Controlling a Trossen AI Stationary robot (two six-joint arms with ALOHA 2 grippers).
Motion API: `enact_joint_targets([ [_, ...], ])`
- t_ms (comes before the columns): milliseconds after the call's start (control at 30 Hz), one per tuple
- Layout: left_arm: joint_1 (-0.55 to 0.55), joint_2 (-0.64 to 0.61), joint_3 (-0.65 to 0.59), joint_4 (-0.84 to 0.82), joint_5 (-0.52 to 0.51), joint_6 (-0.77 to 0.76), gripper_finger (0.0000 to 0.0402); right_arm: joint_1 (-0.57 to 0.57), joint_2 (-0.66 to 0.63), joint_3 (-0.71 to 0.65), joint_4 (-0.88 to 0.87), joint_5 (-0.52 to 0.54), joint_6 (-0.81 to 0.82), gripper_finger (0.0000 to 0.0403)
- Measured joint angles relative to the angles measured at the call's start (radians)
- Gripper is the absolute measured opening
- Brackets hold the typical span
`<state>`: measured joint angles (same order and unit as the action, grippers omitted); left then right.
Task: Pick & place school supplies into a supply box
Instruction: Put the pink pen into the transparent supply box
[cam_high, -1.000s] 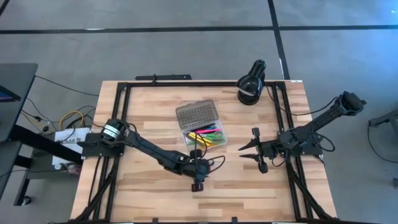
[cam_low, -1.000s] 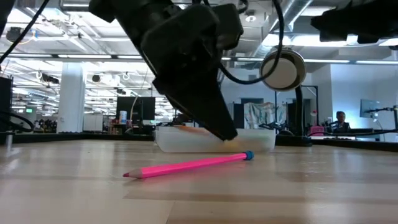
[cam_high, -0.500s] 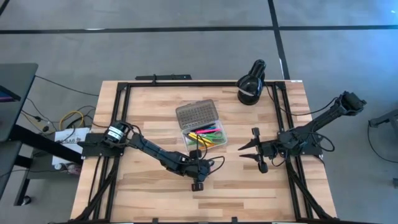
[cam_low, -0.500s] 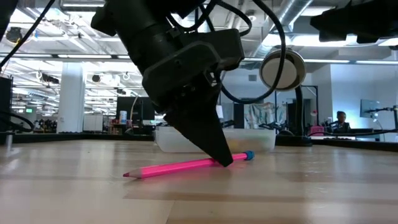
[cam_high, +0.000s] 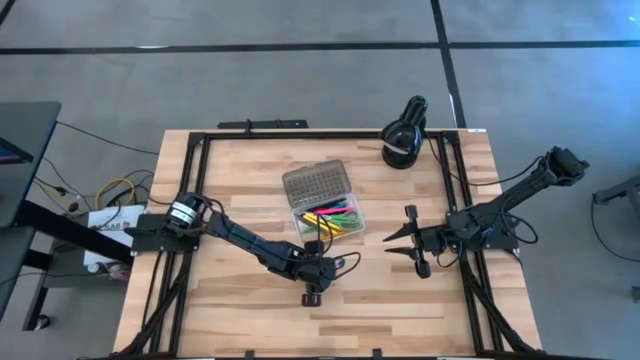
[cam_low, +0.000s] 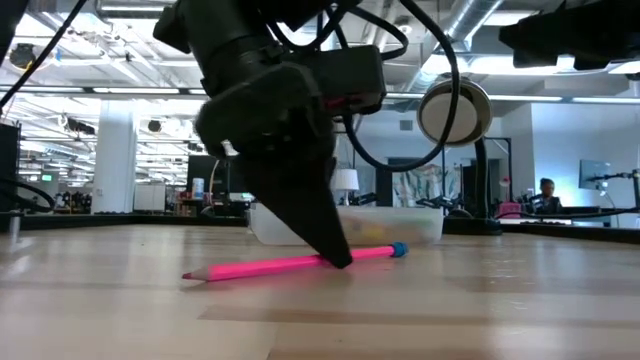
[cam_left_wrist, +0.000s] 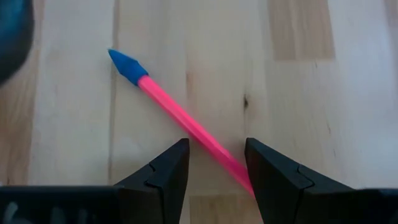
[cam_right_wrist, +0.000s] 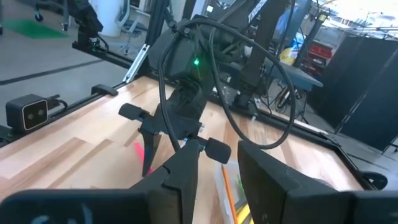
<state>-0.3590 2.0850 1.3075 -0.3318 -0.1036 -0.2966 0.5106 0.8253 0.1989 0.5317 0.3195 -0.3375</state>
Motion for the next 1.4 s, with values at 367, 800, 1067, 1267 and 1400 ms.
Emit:
enact_joint_targets([
  [367,-0.002,-0.002,0.000,-0.085,0.040,0.014,0.0105,0.000,0.000,0.000,0.000,0.000,0.016,0.0107],
  [800,-0.005,-0.004,0.000,-0.108,0.047,0.116,0.0041,0.000,0.000,-0.011,-0.001,-0.003,0.045,0.0107],
  [1067,-0.001,-0.023,-0.006,-0.089,0.046,0.068,0.0047,0.000,0.000,-0.026,0.000,-0.004,0.076,0.0107],
  [1267,-0.001,-0.024,-0.009,-0.061,0.040,0.040,0.0071,0.000,0.000,-0.026,0.000,-0.004,0.076,0.0107],
  [1400,-0.001,-0.024,-0.009,-0.042,0.035,0.012,0.0093,0.000,0.000,-0.026,0.000,-0.004,0.076,0.0107],
])
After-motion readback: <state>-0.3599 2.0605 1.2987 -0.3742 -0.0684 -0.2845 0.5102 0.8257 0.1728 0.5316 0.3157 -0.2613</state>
